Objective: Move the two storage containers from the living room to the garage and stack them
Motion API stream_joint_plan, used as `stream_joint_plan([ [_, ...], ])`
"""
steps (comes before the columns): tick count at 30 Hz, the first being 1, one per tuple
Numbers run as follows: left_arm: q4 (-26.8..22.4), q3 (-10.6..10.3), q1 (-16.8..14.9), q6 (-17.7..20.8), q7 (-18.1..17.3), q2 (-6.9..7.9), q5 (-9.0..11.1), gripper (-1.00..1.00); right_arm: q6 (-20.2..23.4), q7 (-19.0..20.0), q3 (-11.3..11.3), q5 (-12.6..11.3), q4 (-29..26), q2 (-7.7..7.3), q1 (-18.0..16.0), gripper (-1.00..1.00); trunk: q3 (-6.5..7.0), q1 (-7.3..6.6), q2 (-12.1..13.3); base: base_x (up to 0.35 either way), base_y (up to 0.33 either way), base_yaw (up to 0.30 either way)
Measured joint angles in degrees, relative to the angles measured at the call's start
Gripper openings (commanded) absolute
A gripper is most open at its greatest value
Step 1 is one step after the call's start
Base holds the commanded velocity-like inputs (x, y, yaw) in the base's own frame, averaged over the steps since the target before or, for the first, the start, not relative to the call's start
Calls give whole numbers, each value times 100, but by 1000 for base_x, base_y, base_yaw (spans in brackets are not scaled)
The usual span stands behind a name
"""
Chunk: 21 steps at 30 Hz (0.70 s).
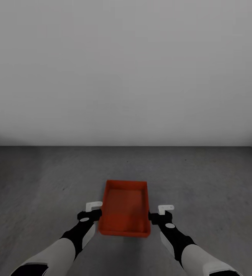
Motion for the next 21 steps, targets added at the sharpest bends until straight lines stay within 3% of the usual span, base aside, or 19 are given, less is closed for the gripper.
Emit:
stream_joint_plan([
  [15,4,0,-1,0,-1,4,-7,100,2,-1,-6,0,0,0,0,100,0,0,0,-310,88,0],
  [21,30,1,0,0,-8,9,-6,100,3,-1,-1,0,52,0,0,100,0,-3,0,-82,19,0],
])
